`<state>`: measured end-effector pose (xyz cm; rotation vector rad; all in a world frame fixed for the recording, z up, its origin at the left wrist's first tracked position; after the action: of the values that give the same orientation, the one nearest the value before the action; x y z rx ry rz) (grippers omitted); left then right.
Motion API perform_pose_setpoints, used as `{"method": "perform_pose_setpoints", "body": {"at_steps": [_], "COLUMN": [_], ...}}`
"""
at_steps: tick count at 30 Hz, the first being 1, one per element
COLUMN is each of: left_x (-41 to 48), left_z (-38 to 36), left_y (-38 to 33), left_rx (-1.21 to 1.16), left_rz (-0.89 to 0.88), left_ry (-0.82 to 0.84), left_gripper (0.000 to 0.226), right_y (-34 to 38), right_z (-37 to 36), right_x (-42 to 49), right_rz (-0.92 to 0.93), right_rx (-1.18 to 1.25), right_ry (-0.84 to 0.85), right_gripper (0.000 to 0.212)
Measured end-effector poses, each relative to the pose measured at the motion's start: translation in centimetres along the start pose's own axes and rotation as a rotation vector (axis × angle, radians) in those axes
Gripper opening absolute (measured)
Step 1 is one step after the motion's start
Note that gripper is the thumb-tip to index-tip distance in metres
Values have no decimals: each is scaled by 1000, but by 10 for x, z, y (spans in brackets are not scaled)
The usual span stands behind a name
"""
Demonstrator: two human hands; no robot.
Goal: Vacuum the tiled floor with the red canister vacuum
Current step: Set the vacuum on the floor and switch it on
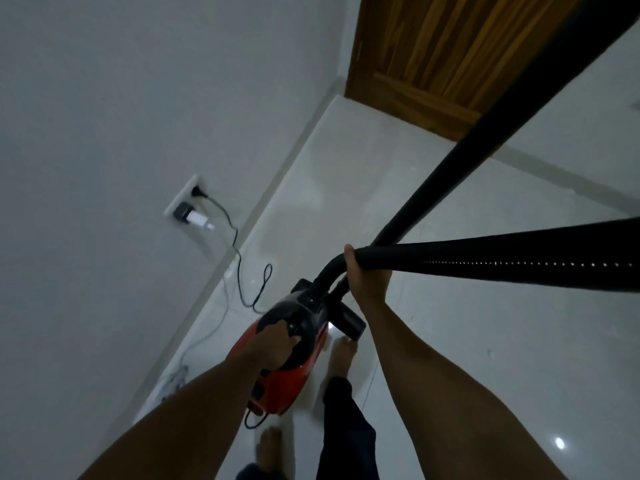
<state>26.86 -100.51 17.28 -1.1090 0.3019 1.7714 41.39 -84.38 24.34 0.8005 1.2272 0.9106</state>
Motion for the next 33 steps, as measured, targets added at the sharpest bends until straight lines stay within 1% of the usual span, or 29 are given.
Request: {"method": "perform_pose_setpoints", "body": {"at_steps": [1, 2, 3, 5, 6, 9, 12, 13, 14, 16, 17, 18, 19, 23, 25, 27, 30, 33], "left_x": [-11, -22, -33, -54, -64, -73, -60, -54, -45, -17, 3, 17, 39, 111, 144, 175, 211, 236], "left_z": [-20, -38, -52, -73, -85, -124, -162, -171, -180, -200, -209, -210, -221, -242, -256, -267, -271, -278], "left_y": [20, 38, 52, 76, 90, 126, 159, 165, 170, 178, 183, 182, 185, 187, 183, 176, 161, 145], "left_rx": [-9, -13, -9, 4, 11, 80, 42, 29, 10, -4, -10, -23, -28, 8, -32, -55, -83, -131], "left_rz": [19, 44, 78, 149, 166, 132, 158, 163, 165, 144, 136, 134, 132, 150, 104, 56, -1, 29], "left_ry": [8, 21, 35, 41, 58, 120, 130, 133, 136, 130, 114, 114, 113, 65, 46, 42, 18, -10], "left_gripper": [37, 40, 42, 46, 46, 41, 37, 36, 34, 33, 32, 32, 33, 41, 37, 32, 39, 41], "right_y": [-18, -36, -52, -77, -93, -135, -176, -189, -201, -231, -251, -262, -281, -311, -326, -344, -347, -344], "right_z": [-8, -14, -18, -24, -28, -36, -48, -52, -56, -62, -64, -65, -69, -74, -76, -77, -77, -79], "right_x": [-22, -42, -58, -88, -104, -132, -136, -133, -129, -112, -98, -87, -73, -21, 9, 35, 64, 91], "right_rz": [-11, -31, -43, -67, -99, -204, -233, -237, -234, -176, -133, -108, -102, -78, -27, 10, 46, 130], "right_rx": [-23, -44, -54, -71, -76, -33, -34, -37, -55, -101, -135, -159, -180, -212, -227, -236, -244, -261], "right_ry": [15, 36, 57, 99, 110, 116, 106, 108, 114, 100, 102, 111, 126, 135, 122, 111, 94, 120], "right_gripper": [83, 81, 74, 50, 43, 40, 37, 39, 45, 71, 79, 79, 71, 32, 26, 32, 42, 68]}}
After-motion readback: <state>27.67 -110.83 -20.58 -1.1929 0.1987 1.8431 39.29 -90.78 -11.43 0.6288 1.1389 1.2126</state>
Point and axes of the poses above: each hand's wrist, its own x-axis towards the middle knuckle, its own z-axis out of the back of the hand, y = z × x, the point moved 5 cm from there along x, towards the middle knuckle, and after that the axes turned 10 degrees about x, right-handed, at the moved point
